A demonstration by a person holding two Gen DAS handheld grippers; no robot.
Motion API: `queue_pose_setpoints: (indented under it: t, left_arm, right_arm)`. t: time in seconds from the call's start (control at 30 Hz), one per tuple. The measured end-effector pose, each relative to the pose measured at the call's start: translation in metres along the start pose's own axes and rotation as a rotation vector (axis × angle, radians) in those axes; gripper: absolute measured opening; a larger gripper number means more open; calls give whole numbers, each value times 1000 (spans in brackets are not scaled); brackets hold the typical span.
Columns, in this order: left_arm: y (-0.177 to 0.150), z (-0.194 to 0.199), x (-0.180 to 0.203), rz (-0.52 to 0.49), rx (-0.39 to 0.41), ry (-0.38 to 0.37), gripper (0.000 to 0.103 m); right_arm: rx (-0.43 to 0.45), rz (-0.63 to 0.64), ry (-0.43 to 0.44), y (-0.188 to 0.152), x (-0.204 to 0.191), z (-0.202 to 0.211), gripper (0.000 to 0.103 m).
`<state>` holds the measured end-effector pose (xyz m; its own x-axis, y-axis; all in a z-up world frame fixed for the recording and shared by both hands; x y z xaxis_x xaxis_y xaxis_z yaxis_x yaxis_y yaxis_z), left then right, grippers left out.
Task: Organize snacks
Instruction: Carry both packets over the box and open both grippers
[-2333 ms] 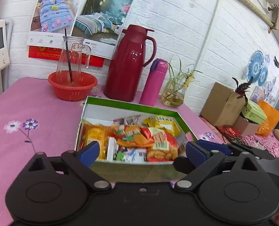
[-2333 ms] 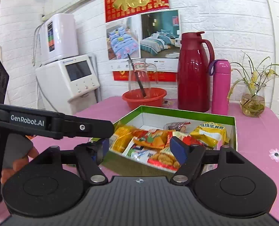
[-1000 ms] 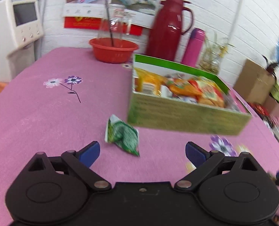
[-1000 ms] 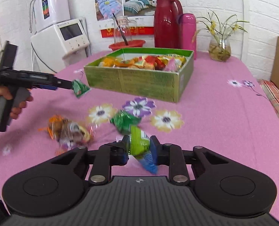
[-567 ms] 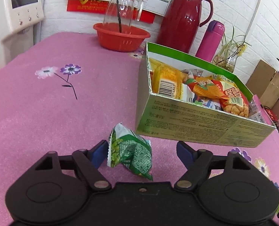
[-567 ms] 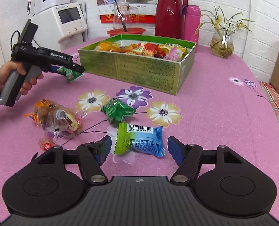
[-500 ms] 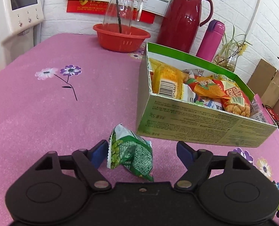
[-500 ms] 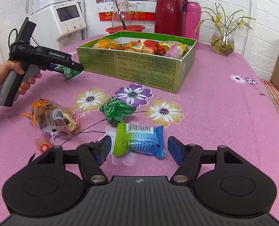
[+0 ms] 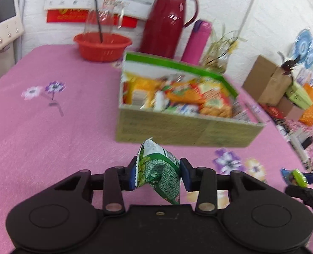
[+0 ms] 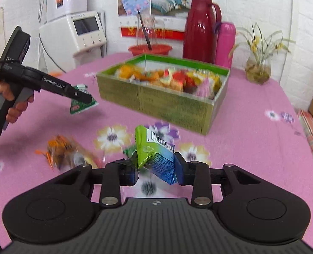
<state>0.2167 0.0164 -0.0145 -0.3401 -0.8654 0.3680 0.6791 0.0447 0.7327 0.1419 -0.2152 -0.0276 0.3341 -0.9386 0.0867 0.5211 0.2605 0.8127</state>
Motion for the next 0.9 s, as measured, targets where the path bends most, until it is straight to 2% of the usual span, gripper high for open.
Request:
queue_pose_setpoints:
  t: [0.17, 0.3, 0.37, 0.47, 0.7, 0.77, 0.8, 0.83, 0.87, 0.9]
  left_arm:
    - [41, 14, 38, -41, 78, -50, 23]
    - [71, 7, 54, -49, 127, -41, 23]
    - [81, -2, 57, -60, 145, -14, 23]
    - [92, -23, 53, -75, 150, 29, 23]
    - [95, -64, 32, -24, 120, 49, 24]
    - [94, -75, 28, -24, 112, 47, 28]
    - [93, -79, 27, -28, 114, 47, 37]
    - [92, -82, 26, -29, 116, 43, 76]
    - [91, -84, 24, -21, 122, 54, 103]
    - [90, -83, 22, -14, 137, 67, 103]
  right_arm:
    - [97, 37, 1, 49, -7, -3, 59]
    - [159, 22, -18, 89, -3, -23, 59]
    - [171, -17, -35, 103, 4, -41, 59]
    - [162, -76, -74, 114, 17, -69, 59]
    - [116, -152, -109, 111, 30, -112, 60]
    - [115, -160, -114, 112, 31, -120, 67]
    - [118, -160, -119, 112, 32, -123, 72]
    - [115, -156, -127, 112, 33, -126, 97]
    - [118, -156, -146, 111, 35, -128, 103]
    - [130, -156, -163, 110, 36, -128, 103]
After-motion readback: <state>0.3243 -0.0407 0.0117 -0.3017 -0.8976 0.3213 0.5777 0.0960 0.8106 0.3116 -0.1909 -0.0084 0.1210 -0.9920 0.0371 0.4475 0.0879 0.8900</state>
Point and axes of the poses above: each gripper's, at about its wrist camera, not at the fingertips, and z roughly against the way its jaws point, x to its right, y to its top, the point moved 7 cm from there along -z, roughly the way its jaws point, and after that the axes turned 10 degrees about -y, right-handed, at the moved point
